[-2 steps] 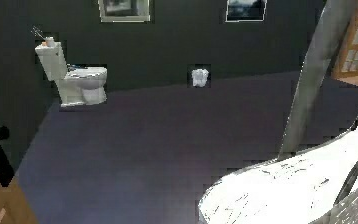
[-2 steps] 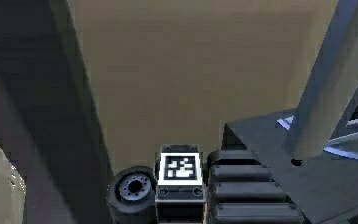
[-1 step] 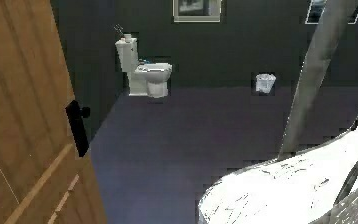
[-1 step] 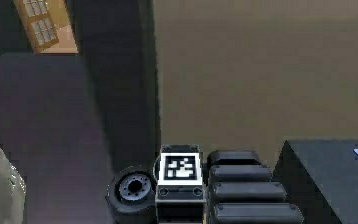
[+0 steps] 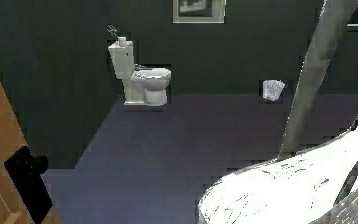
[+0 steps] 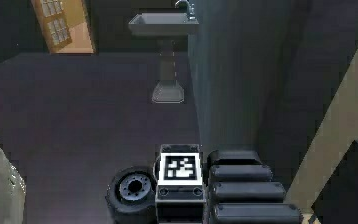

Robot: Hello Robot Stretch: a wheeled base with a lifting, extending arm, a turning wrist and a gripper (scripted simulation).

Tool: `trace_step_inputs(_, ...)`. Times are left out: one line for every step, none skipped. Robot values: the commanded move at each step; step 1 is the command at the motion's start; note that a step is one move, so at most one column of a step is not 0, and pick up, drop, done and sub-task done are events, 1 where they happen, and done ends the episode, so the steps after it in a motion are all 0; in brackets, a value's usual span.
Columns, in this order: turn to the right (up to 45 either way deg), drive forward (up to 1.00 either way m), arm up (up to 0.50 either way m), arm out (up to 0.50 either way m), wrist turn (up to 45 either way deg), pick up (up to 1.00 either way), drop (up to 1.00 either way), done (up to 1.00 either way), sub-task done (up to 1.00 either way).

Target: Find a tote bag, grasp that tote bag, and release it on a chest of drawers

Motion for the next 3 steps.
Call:
trace_step_inputs(45.0,0.00,0.00,0.00,0.0,0.00,0.00,0.00,0.00)
trace_step_inputs(15.0,0.00,0.00,0.00,0.0,0.00,0.00,0.00,0.00)
trace_step_inputs(0.0,1.00,0.00,0.00,0.0,0.00,0.00,0.00,0.00)
